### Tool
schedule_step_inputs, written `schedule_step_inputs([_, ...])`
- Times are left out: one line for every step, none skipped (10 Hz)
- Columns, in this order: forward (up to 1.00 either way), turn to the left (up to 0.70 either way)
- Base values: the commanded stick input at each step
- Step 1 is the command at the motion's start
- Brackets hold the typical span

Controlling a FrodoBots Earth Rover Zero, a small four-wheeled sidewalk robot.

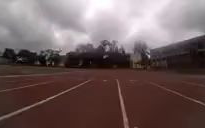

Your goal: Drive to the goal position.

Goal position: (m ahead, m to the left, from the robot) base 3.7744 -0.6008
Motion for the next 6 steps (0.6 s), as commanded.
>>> schedule_step_inputs([0.7, 0.0])
schedule_step_inputs([0.7, 0.0])
schedule_step_inputs([0.7, 0.0])
schedule_step_inputs([0.7, 0.0])
schedule_step_inputs([0.7, 0.0])
schedule_step_inputs([0.7, 0.0])
